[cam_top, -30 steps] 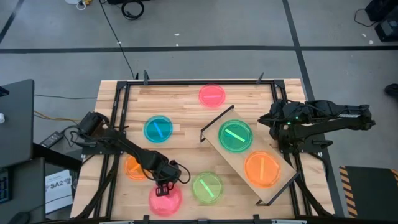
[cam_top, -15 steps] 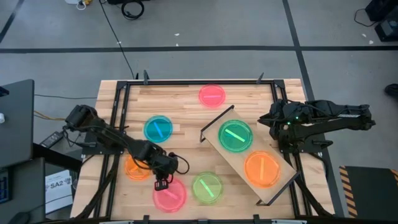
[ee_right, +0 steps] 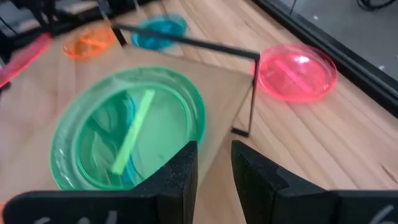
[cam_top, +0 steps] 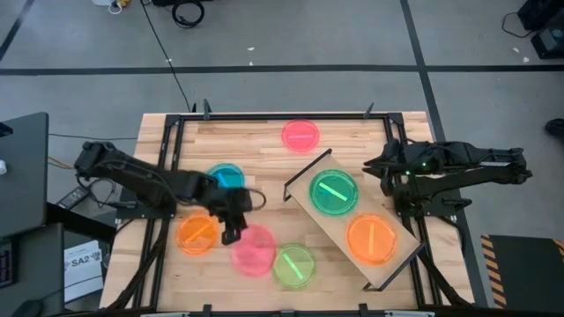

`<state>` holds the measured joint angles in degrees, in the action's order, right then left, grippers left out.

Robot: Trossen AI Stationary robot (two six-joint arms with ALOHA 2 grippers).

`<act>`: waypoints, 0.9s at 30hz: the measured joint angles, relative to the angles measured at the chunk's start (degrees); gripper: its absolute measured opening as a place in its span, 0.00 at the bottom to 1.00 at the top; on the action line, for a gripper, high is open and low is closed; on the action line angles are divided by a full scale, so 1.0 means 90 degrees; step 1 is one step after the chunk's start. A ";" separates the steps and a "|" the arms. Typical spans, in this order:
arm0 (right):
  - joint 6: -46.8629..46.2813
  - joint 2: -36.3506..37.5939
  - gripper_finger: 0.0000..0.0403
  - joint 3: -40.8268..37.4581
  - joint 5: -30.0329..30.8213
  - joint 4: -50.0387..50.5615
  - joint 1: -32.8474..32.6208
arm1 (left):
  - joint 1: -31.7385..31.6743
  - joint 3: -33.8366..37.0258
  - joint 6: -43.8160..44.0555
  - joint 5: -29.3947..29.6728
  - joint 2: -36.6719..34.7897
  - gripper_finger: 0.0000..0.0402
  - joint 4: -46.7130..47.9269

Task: Place and stack plates onto a shelf
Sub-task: Stack the bottom pink plate on top of the orange plate on the shelf

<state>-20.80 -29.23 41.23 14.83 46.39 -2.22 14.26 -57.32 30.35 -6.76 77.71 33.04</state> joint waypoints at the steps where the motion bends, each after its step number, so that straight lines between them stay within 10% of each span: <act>1: -0.0002 0.0000 0.26 0.0000 0.0001 -0.0109 -0.0001 | -0.0118 -0.0002 0.0000 0.0055 -0.0088 0.01 -0.0008; 27: 0.0219 -0.1150 0.26 0.0000 0.0070 -0.4005 0.0059 | -0.2874 -0.0002 0.0178 -0.0064 -0.0527 0.02 -0.3123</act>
<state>-18.83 -39.59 41.23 15.46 10.34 -1.69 -11.61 -57.34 31.95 -7.33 72.97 4.93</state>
